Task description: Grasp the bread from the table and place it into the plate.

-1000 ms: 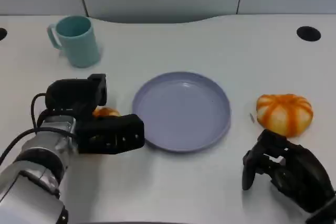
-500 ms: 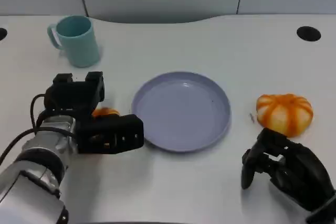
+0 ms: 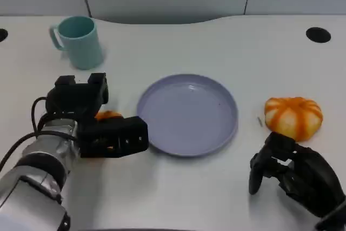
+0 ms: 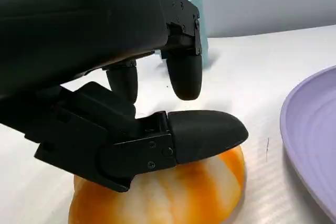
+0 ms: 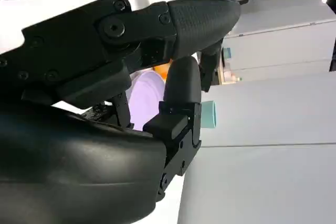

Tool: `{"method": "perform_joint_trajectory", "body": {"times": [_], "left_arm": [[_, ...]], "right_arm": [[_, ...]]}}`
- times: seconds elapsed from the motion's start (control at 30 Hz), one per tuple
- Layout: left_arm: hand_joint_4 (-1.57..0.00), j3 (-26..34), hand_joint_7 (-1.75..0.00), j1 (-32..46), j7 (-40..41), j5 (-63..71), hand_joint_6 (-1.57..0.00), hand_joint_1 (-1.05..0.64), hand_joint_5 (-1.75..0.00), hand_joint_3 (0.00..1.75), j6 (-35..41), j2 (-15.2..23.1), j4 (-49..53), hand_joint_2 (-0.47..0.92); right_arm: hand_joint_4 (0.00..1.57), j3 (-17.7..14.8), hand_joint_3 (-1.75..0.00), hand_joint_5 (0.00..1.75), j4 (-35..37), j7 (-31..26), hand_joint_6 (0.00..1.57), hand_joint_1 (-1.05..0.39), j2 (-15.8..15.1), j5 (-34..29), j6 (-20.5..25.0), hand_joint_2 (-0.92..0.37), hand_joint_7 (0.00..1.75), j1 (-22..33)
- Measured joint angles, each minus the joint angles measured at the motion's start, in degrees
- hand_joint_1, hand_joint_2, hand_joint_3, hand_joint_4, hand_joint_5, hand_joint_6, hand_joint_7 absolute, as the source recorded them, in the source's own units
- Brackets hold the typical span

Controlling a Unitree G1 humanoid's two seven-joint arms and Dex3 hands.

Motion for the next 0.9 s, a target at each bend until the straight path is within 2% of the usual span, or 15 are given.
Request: {"method": "perform_joint_trajectory", "body": {"times": [0.27,0.63,0.9], "left_arm": [[0.00,-0.55,-1.75,0.00,0.22,0.59,0.00,-1.05,-1.75,0.84,0.77,-0.01,0.00,0.92],[0.00,-0.96,-1.75,0.03,3.81,0.65,0.00,-1.05,-1.75,0.50,-0.87,0.04,0.00,0.92],[0.00,-0.89,-1.75,0.03,5.43,0.56,0.00,-1.05,-1.75,0.46,-2.77,0.27,-0.01,0.92]], "right_arm": [[0.63,-0.06,-0.27,1.71,0.19,-0.09,0.53,-0.74,-0.02,-0.42,0.04,-0.92,1.42,-0.03],[0.64,-0.16,-0.27,1.71,0.71,0.19,0.53,-0.75,0.03,-0.36,0.34,-0.92,1.41,-0.15],[0.64,-0.29,-0.25,1.65,1.47,0.26,0.55,-0.74,0.16,-0.24,-0.27,-0.92,1.37,-0.26]]}}
